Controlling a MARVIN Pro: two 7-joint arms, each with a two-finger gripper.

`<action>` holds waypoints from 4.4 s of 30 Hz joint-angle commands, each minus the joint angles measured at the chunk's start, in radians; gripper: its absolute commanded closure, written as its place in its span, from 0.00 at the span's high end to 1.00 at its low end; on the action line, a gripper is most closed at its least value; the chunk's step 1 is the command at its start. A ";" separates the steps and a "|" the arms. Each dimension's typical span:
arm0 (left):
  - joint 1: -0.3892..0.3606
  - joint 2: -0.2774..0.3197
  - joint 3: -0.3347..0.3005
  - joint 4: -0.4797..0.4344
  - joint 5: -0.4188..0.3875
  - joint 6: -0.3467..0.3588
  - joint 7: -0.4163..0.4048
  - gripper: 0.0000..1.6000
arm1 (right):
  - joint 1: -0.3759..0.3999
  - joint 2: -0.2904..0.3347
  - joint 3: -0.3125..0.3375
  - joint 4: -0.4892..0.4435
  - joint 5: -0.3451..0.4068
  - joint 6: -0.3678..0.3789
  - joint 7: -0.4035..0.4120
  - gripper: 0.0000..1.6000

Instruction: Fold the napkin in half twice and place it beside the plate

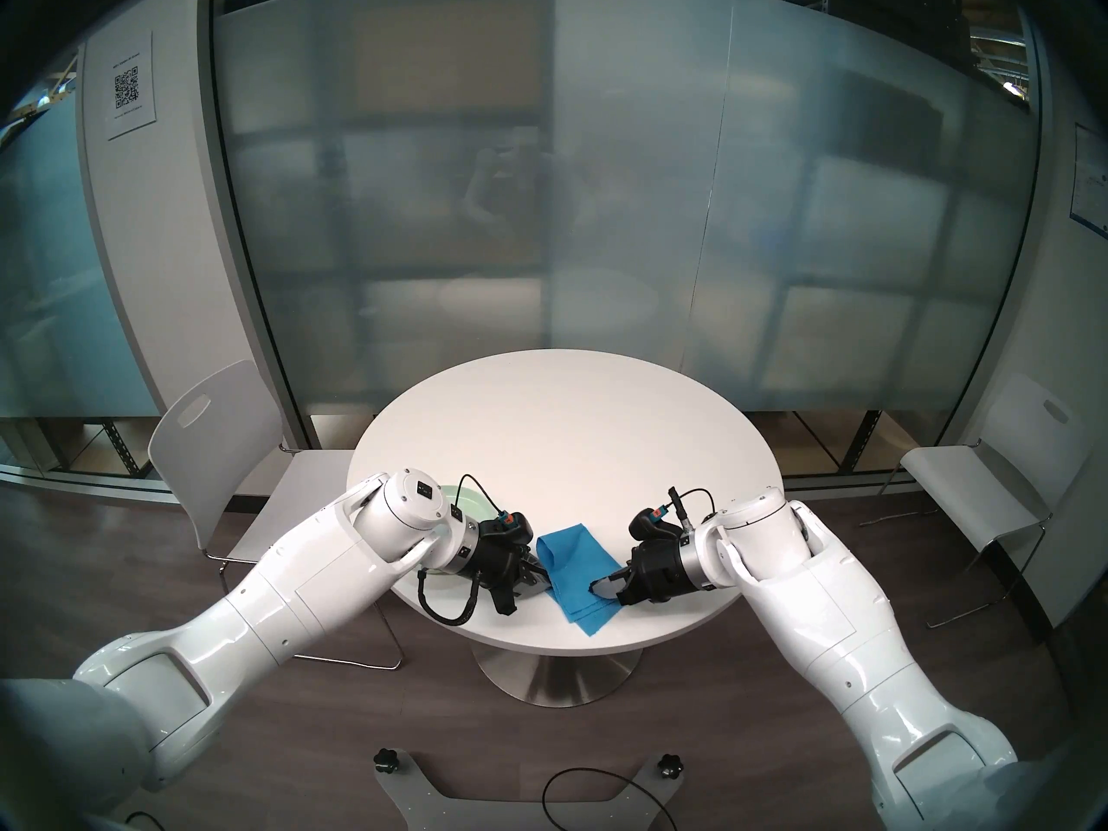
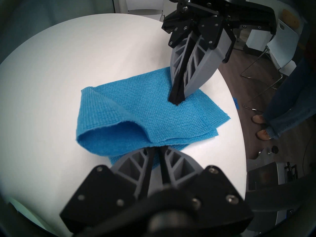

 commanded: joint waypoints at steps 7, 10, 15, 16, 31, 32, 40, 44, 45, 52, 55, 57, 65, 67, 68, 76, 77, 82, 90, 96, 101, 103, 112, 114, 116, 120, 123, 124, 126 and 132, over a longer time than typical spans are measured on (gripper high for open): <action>-0.021 -0.015 -0.004 0.003 0.005 -0.006 0.006 0.36 | -0.029 0.034 0.024 -0.029 0.005 0.003 0.014 0.33; -0.021 -0.014 -0.005 0.002 0.004 -0.005 0.005 0.35 | -0.033 0.035 0.030 -0.028 0.004 0.004 0.011 0.33; -0.022 -0.013 -0.004 0.004 0.003 -0.006 0.006 0.36 | -0.037 0.037 0.041 -0.034 0.005 0.007 0.010 0.33; -0.023 -0.013 -0.004 0.004 0.002 -0.007 0.006 0.36 | -0.038 0.036 0.044 -0.035 0.004 0.007 0.008 0.33; -0.027 -0.017 -0.002 0.011 0.000 -0.009 0.005 0.36 | -0.059 0.060 0.069 -0.038 0.004 0.009 0.012 0.33; -0.028 -0.017 -0.002 0.011 0.000 -0.009 0.005 0.36 | -0.059 0.060 0.070 -0.037 0.004 0.009 0.012 0.33; -0.030 -0.017 0.000 0.010 0.002 -0.006 0.005 0.36 | -0.062 0.068 0.079 -0.040 0.007 0.012 0.017 0.33; -0.030 -0.019 0.002 0.015 0.003 -0.010 0.006 0.36 | -0.066 0.071 0.085 -0.042 0.010 0.008 0.019 0.34; -0.030 -0.020 0.003 0.015 0.004 -0.010 0.006 0.36 | -0.069 0.066 0.095 -0.043 0.017 -0.001 0.017 0.35; -0.030 -0.020 0.006 0.014 0.004 -0.010 0.007 0.36 | -0.051 0.056 0.145 -0.094 0.065 0.015 0.045 0.36; -0.029 -0.020 0.007 0.010 0.004 -0.008 0.007 0.36 | -0.045 0.057 0.150 -0.100 0.072 0.022 0.047 0.36; -0.028 -0.020 0.008 0.008 0.004 -0.006 0.007 0.35 | -0.042 0.057 0.149 -0.101 0.073 0.025 0.048 0.36; -0.027 -0.020 0.008 0.002 0.004 -0.001 0.011 0.35 | 0.006 0.019 0.085 -0.034 0.052 0.000 0.024 0.35; -0.028 -0.020 0.006 0.000 0.003 0.000 0.012 0.35 | 0.021 0.005 0.068 -0.009 0.049 -0.005 0.019 0.34; -0.028 -0.020 0.006 -0.001 0.002 0.001 0.012 0.36 | 0.031 0.000 0.056 0.003 0.046 -0.007 0.020 0.34; -0.028 -0.019 0.003 0.001 0.002 0.004 0.017 0.36 | 0.061 -0.018 0.015 0.047 0.030 -0.024 0.019 0.31; -0.029 -0.019 0.003 0.001 0.001 0.004 0.017 0.36 | 0.064 -0.017 0.009 0.050 0.025 -0.023 0.019 0.30; -0.028 -0.016 0.001 -0.001 -0.001 0.003 0.018 0.36 | 0.065 -0.010 -0.015 0.060 0.003 -0.022 0.021 0.26; -0.026 -0.006 -0.015 -0.021 -0.010 0.006 0.021 0.38 | 0.059 -0.005 -0.023 0.064 -0.018 -0.026 0.027 0.15; -0.027 0.000 -0.025 -0.038 -0.015 0.009 0.019 0.38 | 0.058 -0.008 -0.029 0.072 -0.034 -0.032 0.026 0.14; -0.026 0.009 -0.030 -0.053 -0.021 0.012 0.015 0.38 | 0.049 -0.003 -0.017 0.058 -0.043 -0.020 0.017 0.12; -0.024 0.014 -0.030 -0.058 -0.021 0.013 0.012 0.38 | 0.044 -0.001 -0.011 0.055 -0.044 -0.016 0.016 0.11; -0.011 0.031 -0.029 -0.075 -0.022 0.014 0.007 0.38 | 0.019 0.009 0.012 0.051 -0.048 -0.012 0.006 0.11; -0.009 0.032 -0.030 -0.075 -0.022 0.013 0.009 0.38 | 0.014 0.012 0.019 0.052 -0.048 -0.015 0.004 0.11; -0.007 0.035 -0.033 -0.077 -0.024 0.015 0.010 0.38 | 0.011 0.015 0.025 0.052 -0.049 -0.015 0.003 0.11; -0.006 0.037 -0.045 -0.077 -0.030 0.016 0.017 0.38 | 0.005 0.021 0.039 0.048 -0.050 -0.009 -0.003 0.11; -0.007 0.038 -0.059 -0.074 -0.039 0.012 0.024 0.38 | -0.002 0.025 0.049 0.052 -0.052 -0.015 -0.009 0.11; -0.008 0.038 -0.067 -0.076 -0.044 0.013 0.028 0.38 | -0.007 0.025 0.057 0.051 -0.051 -0.014 -0.015 0.11; -0.007 0.040 -0.080 -0.082 -0.054 0.015 0.033 0.38 | -0.016 0.024 0.072 0.050 -0.049 -0.015 -0.025 0.11; -0.005 0.049 -0.099 -0.107 -0.062 0.019 0.045 0.38 | -0.037 0.009 0.126 0.058 -0.037 -0.025 -0.060 0.09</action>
